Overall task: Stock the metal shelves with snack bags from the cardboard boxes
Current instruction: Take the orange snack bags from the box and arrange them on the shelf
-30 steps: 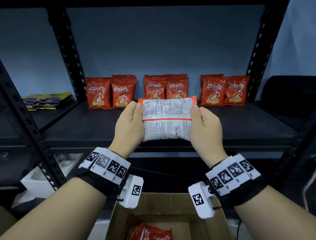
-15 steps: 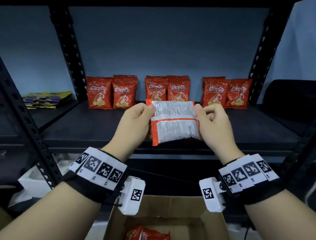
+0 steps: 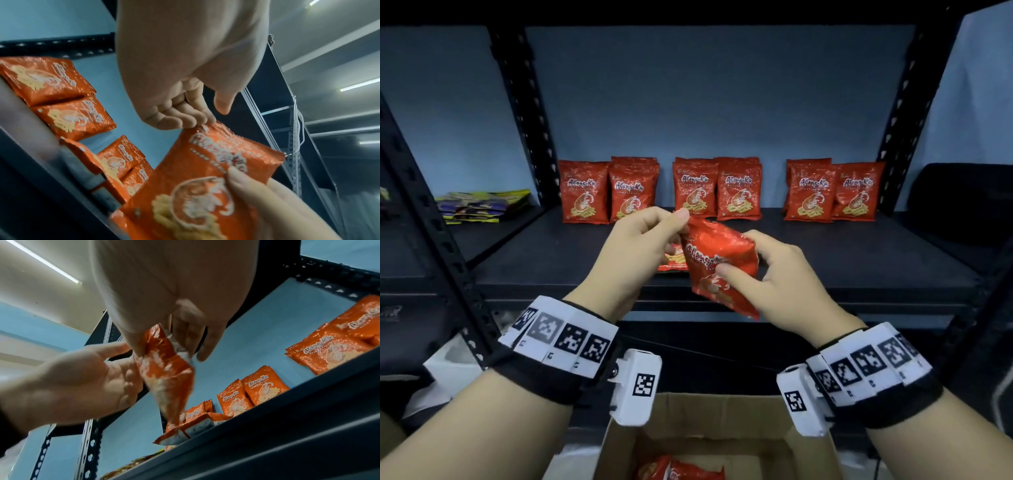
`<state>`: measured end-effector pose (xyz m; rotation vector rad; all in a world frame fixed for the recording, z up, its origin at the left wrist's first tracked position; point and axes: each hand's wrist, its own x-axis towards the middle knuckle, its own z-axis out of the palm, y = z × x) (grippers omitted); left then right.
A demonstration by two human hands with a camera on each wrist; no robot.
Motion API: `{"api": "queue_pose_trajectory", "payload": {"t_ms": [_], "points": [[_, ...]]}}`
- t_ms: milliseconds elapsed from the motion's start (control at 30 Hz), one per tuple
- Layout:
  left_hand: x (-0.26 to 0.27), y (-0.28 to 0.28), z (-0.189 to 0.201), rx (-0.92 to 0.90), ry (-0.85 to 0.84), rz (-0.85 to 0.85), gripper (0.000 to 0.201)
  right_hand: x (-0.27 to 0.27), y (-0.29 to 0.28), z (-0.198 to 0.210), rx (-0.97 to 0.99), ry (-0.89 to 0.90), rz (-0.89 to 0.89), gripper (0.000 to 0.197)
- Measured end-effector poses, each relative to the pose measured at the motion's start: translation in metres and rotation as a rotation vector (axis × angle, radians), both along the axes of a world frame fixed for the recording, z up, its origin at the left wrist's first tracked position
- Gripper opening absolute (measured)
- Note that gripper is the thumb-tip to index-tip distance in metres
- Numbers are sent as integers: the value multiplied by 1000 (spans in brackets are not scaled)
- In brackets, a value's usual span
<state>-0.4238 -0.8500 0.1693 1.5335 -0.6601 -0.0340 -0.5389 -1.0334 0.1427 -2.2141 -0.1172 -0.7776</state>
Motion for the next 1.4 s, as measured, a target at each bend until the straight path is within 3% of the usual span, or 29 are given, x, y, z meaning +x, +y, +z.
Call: {"api": "queue_pose_trajectory", "payload": {"t_ms": [133, 233, 333, 633, 700, 800, 1033, 1100, 1167, 1300, 1400], "points": [[8, 10, -4, 99, -28, -31, 44, -1, 0, 6, 264, 170, 161, 27], [-1, 11, -2, 172, -18, -167, 13, -1, 1, 10, 349, 255, 233, 24], [-6, 9, -2, 160, -37, -186, 10, -1, 4, 11, 445, 243, 226, 26], [-3, 7, -3, 97, 7, -128, 17, 9, -9, 5, 564, 40, -10, 32], [-2, 4, -4, 74, -5, -98, 12, 9, -10, 4, 567, 104, 82, 28], [0, -2, -4, 17, 4, -83, 7, 8, -8, -2, 539, 326, 230, 51], [27, -3, -11, 55, 1, -18, 17, 13, -19, -10, 595, 275, 142, 32], [50, 0, -18, 174, -85, 147, 24, 15, -26, -9, 617, 236, 110, 29], [71, 4, -26, 428, -147, 324, 39, 17, -33, -9, 631, 188, 78, 29], [92, 4, -46, 862, -82, 372, 112, 22, -45, -15, 621, 125, 10, 31], [87, -7, -50, 1107, -131, 431, 115, 27, -51, -23, 622, 99, -31, 31]]}}
